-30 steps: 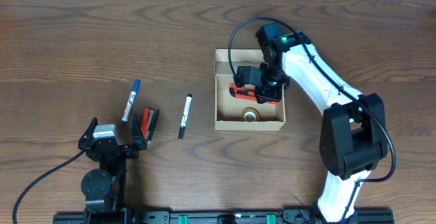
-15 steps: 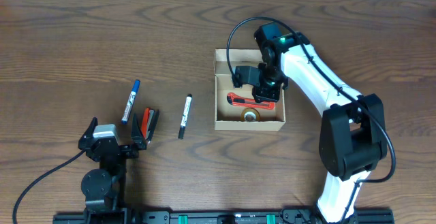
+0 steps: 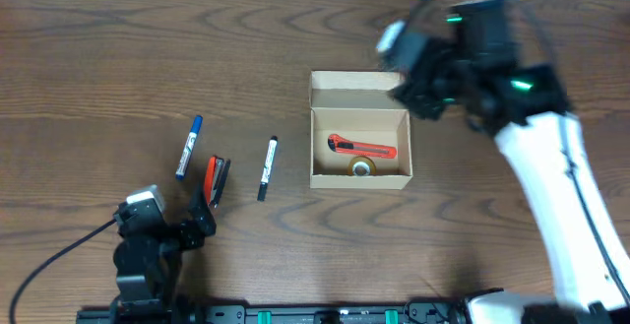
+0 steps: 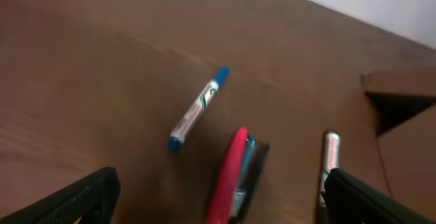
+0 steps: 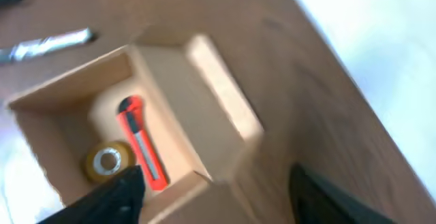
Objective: Pack container
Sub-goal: 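Retract the right arm and move the left gripper over the black marker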
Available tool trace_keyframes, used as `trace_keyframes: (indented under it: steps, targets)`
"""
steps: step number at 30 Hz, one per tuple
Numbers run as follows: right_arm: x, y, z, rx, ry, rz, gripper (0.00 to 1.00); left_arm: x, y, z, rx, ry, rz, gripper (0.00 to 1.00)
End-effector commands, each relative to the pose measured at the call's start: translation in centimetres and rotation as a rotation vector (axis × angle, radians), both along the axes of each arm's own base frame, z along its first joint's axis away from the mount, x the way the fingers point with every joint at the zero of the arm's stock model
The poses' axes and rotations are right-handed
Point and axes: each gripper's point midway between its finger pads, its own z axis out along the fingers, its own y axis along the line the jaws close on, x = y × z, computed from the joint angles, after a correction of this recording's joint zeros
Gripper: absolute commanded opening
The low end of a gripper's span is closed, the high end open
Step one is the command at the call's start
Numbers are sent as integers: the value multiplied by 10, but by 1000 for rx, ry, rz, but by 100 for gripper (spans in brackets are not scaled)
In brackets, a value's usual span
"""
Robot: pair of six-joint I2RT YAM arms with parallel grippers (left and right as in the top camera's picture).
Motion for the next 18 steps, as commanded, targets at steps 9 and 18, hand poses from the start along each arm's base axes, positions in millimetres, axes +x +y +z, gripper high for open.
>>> trace_keyframes:
  steps: [9, 18]
  targets:
    - [-9, -140, 53, 320, -19, -688, 57, 47, -29, 110, 19, 222, -230, 95]
    - [-20, -206, 57, 406, -36, -893, 57, 53, -48, 62, -136, 757, -332, 95]
